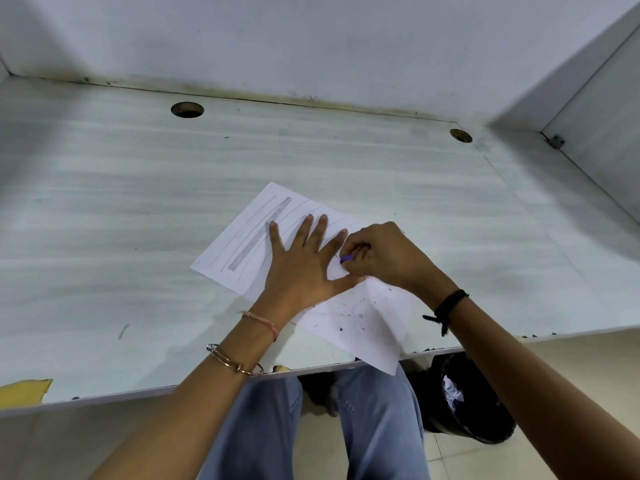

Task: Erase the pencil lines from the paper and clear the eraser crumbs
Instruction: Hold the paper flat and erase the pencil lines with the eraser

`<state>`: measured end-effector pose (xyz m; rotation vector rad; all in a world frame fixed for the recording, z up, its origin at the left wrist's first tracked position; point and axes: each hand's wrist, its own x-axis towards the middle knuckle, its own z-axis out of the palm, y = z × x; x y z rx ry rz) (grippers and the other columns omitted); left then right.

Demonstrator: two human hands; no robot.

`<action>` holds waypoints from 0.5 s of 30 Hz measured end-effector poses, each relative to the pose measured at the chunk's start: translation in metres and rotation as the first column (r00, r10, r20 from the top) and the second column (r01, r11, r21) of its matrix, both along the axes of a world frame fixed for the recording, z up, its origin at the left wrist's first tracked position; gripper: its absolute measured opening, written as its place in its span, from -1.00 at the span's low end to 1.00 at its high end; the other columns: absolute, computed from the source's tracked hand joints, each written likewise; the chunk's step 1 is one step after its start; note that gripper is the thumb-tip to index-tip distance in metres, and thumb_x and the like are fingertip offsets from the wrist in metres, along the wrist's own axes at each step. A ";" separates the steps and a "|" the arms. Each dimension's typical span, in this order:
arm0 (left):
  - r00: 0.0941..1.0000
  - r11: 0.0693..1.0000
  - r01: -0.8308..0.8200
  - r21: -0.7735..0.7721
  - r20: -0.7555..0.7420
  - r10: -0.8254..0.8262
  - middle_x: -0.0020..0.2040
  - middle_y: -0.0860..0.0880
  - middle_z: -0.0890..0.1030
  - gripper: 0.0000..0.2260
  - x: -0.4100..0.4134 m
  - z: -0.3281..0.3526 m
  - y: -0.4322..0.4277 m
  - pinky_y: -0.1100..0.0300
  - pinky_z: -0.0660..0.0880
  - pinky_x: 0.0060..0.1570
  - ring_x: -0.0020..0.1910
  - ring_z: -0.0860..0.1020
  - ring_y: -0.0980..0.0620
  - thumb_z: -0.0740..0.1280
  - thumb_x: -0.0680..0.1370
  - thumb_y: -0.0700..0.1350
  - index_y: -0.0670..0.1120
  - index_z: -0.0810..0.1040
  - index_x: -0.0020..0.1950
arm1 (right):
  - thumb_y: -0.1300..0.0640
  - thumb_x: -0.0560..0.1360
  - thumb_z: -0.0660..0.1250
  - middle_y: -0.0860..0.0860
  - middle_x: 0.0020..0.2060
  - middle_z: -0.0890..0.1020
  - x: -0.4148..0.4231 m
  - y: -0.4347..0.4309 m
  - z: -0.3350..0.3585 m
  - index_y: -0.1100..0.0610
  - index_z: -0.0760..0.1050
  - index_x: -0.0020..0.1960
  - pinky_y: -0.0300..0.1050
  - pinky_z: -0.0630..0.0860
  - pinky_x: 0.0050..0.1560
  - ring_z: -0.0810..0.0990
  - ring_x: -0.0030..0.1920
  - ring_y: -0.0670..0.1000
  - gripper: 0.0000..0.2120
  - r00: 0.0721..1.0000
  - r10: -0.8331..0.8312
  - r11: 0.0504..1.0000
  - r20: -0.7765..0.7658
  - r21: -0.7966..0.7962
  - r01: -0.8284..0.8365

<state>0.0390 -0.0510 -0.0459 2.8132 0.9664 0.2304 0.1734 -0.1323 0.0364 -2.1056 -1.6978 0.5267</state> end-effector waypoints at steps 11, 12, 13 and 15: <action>1.000 1.000 0.005 -0.020 -0.009 -0.005 0.61 0.00 -0.17 -0.21 0.001 0.002 0.001 -0.42 -0.32 0.36 0.57 -0.22 -0.02 -0.16 0.42 0.54 0.22 -0.11 0.58 | 0.35 0.32 0.38 0.07 -0.36 0.64 0.012 0.009 0.005 0.25 0.64 -0.21 -0.27 0.41 -0.36 0.52 -0.38 -0.05 -0.91 0.994 -0.081 0.997 0.068 0.012 0.081; 1.000 1.000 0.005 -0.024 -0.008 -0.005 0.61 0.00 -0.17 -0.23 0.001 0.002 0.000 -0.42 -0.32 0.36 0.57 -0.22 -0.02 -0.13 0.44 0.52 0.22 -0.11 0.58 | 0.35 0.33 0.37 0.08 -0.34 0.64 0.014 0.011 0.005 0.25 0.63 -0.20 -0.28 0.41 -0.35 0.54 -0.36 -0.03 -0.91 0.990 -0.114 0.993 0.081 0.027 0.112; 1.000 1.000 0.005 -0.023 -0.001 -0.005 0.61 0.00 -0.17 -0.23 0.001 0.002 0.000 -0.42 -0.32 0.36 0.57 -0.22 -0.03 -0.12 0.44 0.52 0.22 -0.10 0.58 | 0.35 0.32 0.36 0.09 -0.34 0.63 0.012 0.012 0.005 0.25 0.63 -0.21 -0.29 0.39 -0.36 0.52 -0.36 -0.02 -0.91 0.989 -0.099 0.995 0.110 0.023 0.097; 1.000 1.000 0.007 -0.011 0.013 -0.007 0.61 -0.01 -0.14 -0.23 0.001 0.000 0.000 -0.43 -0.31 0.36 0.58 -0.19 -0.03 -0.14 0.44 0.53 0.21 -0.06 0.58 | 0.34 0.31 0.35 0.08 -0.42 0.59 0.002 0.010 0.003 0.25 0.61 -0.25 -0.25 0.34 -0.38 0.44 -0.40 -0.04 -0.93 0.988 0.014 0.999 0.151 -0.031 -0.010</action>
